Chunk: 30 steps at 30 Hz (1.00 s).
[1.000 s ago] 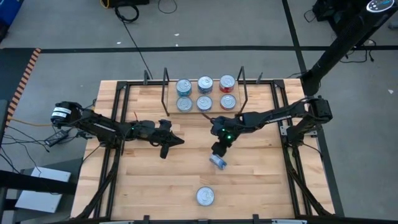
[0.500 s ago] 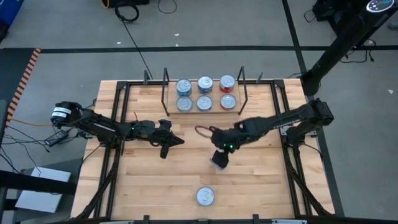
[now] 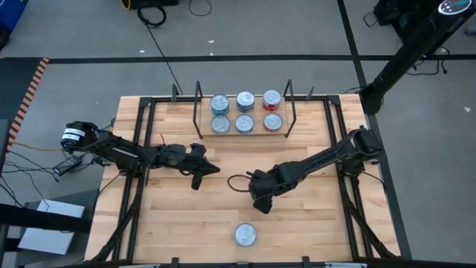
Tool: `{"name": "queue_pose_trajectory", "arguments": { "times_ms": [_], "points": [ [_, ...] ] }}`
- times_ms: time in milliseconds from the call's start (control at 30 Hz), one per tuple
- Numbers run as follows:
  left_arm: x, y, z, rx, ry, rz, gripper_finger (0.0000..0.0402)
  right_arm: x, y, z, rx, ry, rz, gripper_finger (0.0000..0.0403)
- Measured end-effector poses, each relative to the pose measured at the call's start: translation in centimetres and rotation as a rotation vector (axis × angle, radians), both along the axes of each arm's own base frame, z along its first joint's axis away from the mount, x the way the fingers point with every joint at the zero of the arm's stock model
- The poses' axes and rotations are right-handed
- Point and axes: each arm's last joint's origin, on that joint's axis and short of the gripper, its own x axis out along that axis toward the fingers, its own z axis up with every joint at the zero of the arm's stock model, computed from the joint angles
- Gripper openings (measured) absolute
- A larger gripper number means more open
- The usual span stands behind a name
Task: Stack canned seafood by type on shelf
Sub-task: Stack the middle right blue tuna can on the top of the other blue tuna can on the shelf
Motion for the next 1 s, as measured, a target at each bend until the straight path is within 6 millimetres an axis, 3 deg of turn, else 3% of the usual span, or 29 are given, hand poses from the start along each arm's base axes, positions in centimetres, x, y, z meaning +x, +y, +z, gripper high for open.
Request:
{"name": "queue_pose_trajectory", "arguments": {
  "times_ms": [200, 400, 533, 667, 833, 1000],
  "points": [
    [0.0, 0.0, 0.0, -0.001, 0.0, 0.0, 0.0001, 0.0, -0.1, -0.2, -0.037, 0.009, 0.03, 0.0255],
    [0.0, 0.0, 0.0, -0.001, 0.003, -0.001, 0.0001, 0.0, -0.3, 0.2, -0.043, -0.001, 0.11, 0.0143],
    [0.0, 0.0, 0.0, -0.001, 0.003, 0.0, 0.0001, -0.1, -0.7, 0.6, -0.036, -0.011, 0.156, 0.0146],
    [0.0, 0.0, 0.0, -0.001, 0.004, -0.001, 0.0001, -0.1, -1.8, 2.8, -0.064, -0.08, 0.203, 0.0146],
    [0.0, 0.0, -0.1, 0.002, 0.006, -0.001, 0.0001, 0.4, -4.2, 6.0, -0.31, -0.175, 0.326, 0.0146],
    [0.0, 0.0, -0.1, 0.008, 0.007, -0.003, 0.0001, 1.7, -7.7, 7.0, -0.705, -0.141, 0.513, 0.0146]
  ]
}}
